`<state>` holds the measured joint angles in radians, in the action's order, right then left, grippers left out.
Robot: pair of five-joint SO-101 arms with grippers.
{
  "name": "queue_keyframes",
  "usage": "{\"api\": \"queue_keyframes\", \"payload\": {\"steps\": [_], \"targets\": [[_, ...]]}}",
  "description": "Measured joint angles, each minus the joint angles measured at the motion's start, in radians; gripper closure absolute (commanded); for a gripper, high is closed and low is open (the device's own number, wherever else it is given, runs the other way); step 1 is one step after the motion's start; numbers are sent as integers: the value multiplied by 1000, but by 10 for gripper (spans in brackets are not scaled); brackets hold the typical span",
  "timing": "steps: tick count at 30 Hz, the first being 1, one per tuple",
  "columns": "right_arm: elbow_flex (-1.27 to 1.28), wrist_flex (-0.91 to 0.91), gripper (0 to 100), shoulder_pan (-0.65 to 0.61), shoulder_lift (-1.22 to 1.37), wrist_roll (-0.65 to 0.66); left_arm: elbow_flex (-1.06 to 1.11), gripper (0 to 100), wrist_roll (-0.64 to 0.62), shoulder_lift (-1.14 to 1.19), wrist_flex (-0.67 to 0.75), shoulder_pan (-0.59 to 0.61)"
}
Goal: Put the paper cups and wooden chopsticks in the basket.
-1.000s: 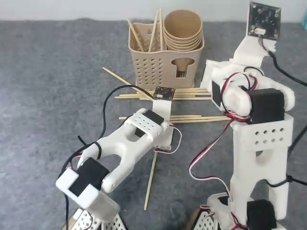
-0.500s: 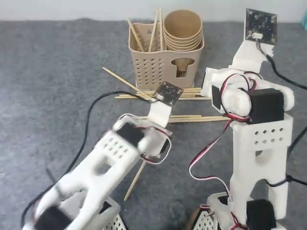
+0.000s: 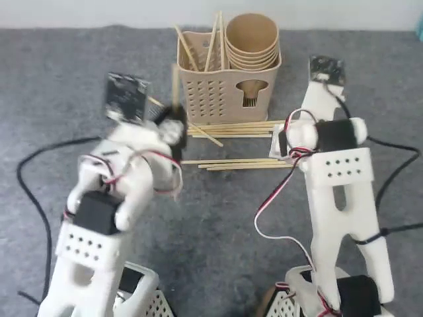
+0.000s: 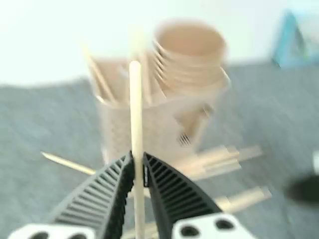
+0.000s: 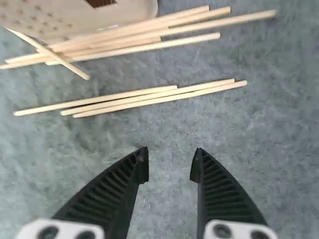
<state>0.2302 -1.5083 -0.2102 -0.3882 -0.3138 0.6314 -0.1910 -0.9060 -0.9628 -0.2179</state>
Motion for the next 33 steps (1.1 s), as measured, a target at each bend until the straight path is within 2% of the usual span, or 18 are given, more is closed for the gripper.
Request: {"api": "queue_keyframes", "payload": {"steps": [5,12,15,17,24,33], "targets": [[249,187,855,0,-126,0,-83,989,0,120,61,86],[666,485,854,-11,-391,0,-209,989,0,232,269,95],[825,568,854,-80,-471,80,-311,989,-6,295,322,97],[858,582,854,-115,-476,133,-394,989,-38,353,331,110],[865,640,854,-143,-377,138,-652,989,-137,585,367,135],[870,727,854,-141,-210,176,-855,988,-147,907,667,97]]}}
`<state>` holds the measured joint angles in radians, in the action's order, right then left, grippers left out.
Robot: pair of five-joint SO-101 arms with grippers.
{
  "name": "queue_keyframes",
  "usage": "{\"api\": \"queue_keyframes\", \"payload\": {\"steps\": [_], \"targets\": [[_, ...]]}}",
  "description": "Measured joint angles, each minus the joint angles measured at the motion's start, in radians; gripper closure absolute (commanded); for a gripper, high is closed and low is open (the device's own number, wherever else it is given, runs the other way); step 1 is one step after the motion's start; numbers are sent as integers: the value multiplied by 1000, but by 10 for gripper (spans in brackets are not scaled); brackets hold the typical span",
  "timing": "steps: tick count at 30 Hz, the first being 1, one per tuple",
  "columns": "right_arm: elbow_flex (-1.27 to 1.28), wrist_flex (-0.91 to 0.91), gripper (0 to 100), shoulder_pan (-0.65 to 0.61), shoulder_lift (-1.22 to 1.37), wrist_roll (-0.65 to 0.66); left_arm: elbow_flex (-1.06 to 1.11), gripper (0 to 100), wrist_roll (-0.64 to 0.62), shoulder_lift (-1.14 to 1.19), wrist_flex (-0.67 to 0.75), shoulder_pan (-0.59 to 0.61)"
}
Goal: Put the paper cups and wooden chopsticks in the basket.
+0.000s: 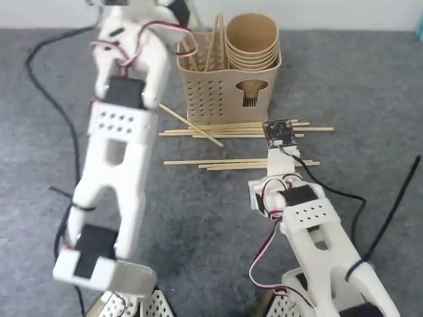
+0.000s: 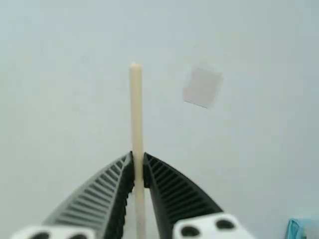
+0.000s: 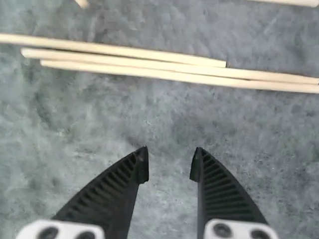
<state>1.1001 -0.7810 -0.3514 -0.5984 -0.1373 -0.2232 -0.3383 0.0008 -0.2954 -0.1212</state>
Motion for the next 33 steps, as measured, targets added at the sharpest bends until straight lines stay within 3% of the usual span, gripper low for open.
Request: {"api": "queue_keyframes", "payload": {"steps": [8,16,21,26,33], "targets": [[0,0,854,-2,2,12,-3,981,71,160,38,-9],[0,0,854,0,2,17,-3,679,78,213,81,3],[0,0,854,0,2,17,-5,678,81,213,54,26],[0,0,854,0,2,17,-5,677,81,147,-115,49],[0,0,854,0,2,49,-5,677,81,-132,-571,138]]}}
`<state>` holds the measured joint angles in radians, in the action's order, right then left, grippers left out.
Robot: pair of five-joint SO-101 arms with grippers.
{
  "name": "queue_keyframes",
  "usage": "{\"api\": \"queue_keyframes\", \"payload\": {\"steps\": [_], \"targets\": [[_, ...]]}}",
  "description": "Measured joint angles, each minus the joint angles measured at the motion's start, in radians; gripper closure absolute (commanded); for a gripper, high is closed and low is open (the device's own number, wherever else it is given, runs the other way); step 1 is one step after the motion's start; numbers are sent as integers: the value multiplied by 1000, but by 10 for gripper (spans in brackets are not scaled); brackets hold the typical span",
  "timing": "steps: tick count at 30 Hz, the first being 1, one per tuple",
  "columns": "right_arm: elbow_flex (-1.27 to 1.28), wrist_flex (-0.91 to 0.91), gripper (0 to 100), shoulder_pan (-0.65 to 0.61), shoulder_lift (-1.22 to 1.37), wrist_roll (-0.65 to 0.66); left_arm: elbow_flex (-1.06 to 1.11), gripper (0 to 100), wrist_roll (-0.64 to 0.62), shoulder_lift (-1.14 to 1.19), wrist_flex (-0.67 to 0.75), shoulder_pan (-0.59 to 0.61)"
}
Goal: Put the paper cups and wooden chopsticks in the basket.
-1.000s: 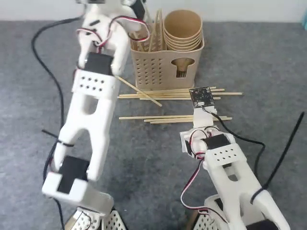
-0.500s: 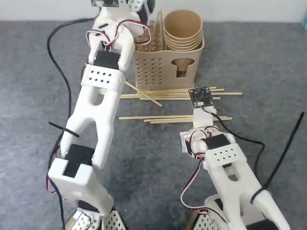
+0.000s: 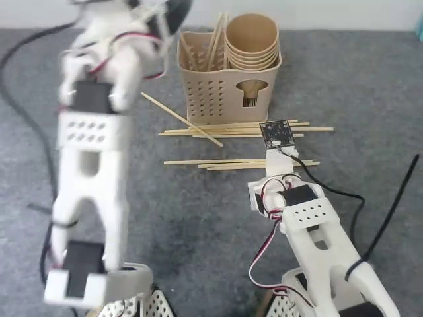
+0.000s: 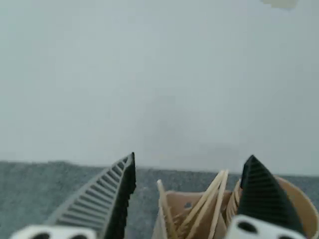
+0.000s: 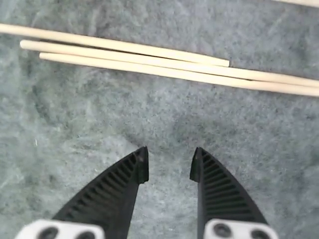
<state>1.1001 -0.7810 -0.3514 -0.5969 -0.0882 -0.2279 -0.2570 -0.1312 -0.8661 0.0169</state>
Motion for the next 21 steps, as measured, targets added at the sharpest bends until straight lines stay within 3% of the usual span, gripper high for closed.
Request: {"api": "queue_keyframes", "payload": {"steps": [6,11,15,21], "targets": [[-26,0,854,0,0,213,14,677,0,-169,-336,95],[-95,0,850,-2,0,391,187,677,2,-299,-470,169],[-189,-21,849,0,72,535,437,677,0,-428,-454,245],[-434,-149,727,-2,364,735,942,677,2,-669,-245,342]]}}
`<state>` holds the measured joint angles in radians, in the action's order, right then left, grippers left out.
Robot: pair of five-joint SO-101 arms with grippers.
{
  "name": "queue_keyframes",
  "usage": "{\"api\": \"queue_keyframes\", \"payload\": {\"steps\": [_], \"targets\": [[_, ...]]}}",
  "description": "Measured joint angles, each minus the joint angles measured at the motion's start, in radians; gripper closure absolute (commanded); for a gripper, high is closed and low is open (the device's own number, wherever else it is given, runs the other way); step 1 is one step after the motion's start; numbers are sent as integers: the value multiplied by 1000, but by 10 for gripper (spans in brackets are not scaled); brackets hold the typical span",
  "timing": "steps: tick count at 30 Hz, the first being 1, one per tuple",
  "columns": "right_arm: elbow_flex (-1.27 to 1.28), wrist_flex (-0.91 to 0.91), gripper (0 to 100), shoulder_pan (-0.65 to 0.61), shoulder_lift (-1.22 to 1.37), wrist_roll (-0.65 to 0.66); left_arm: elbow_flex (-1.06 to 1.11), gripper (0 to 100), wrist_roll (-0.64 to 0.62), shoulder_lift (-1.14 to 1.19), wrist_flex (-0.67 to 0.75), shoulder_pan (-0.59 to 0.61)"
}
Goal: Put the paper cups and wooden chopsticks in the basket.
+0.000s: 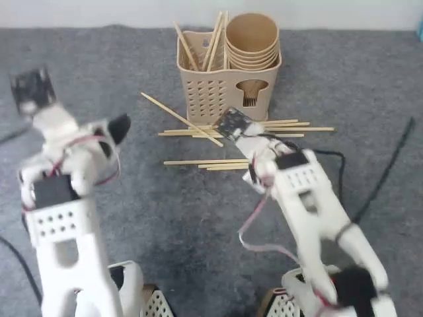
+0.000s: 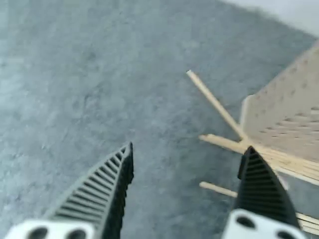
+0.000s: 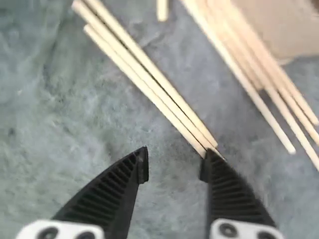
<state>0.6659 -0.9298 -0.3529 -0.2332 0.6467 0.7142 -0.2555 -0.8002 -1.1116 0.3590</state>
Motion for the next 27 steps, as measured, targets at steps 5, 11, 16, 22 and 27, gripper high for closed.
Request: {"api": "queue_keyframes", "payload": {"steps": [5,11,16,22,27], "targets": [[-253,-110,723,-34,304,104,276,677,84,-138,55,146],[-574,-224,723,-87,591,133,494,677,100,-158,244,292],[-735,-247,724,-89,755,135,516,677,100,-158,278,321],[-793,-258,919,-87,812,135,517,677,110,-158,279,322],[-819,-296,976,-83,804,133,542,677,110,-160,325,325]]}}
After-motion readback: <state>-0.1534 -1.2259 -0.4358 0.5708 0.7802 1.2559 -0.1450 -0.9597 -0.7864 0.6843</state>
